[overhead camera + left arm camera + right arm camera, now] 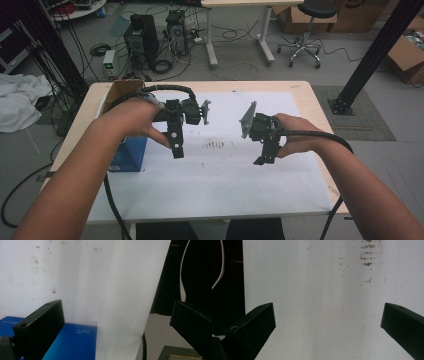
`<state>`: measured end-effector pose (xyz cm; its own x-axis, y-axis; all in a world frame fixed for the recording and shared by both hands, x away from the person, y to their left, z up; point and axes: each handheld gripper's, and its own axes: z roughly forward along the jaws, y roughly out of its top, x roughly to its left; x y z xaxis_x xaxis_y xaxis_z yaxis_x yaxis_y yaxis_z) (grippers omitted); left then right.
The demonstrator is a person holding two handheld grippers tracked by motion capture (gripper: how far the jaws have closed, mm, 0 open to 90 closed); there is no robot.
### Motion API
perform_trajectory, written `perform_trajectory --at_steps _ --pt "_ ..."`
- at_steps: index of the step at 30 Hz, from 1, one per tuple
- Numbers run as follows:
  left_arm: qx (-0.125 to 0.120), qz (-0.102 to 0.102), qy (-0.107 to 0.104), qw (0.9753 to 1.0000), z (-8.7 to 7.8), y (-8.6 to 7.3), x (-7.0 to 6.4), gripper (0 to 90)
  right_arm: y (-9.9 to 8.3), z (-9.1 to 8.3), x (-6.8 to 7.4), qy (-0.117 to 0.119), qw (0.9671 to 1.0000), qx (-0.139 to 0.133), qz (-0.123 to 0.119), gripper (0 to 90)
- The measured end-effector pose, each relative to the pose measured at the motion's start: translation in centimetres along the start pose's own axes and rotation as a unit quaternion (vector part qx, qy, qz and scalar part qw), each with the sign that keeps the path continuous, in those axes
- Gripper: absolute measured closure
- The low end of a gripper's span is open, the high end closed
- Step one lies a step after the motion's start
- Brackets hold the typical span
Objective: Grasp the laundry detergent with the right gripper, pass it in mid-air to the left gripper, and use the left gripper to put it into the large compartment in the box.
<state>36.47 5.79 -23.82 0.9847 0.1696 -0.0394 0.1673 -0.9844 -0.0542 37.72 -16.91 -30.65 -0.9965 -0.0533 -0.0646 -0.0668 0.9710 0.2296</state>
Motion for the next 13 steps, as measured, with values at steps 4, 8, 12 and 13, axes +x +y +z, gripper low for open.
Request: perform_trajectory --at_steps 4,8,12,13 --pt "-0.002 0.001 0.003 1.0 -0.09 -0.01 -0.02 0.1 -0.08 0.0 0.1 -0.001 1.0 0.0 0.0 0.0" --pt "-0.008 -0.002 0.001 1.0 -0.2 -0.03 -0.03 0.1 -0.23 -0.06 0.14 -0.002 1.0 0.0 0.001 0.0" --pt "-0.012 -0.007 -0.001 0.9999 -0.34 -0.04 -0.06 0.1 -0.36 -0.19 0.24 -0.004 1.0 -0.002 0.002 0.0" --pt "-0.012 -0.007 -0.001 0.9999 -0.34 -0.04 -0.06 0.1 -0.36 -0.19 0.24 -0.004 1.0 -0.002 0.002 0.0"
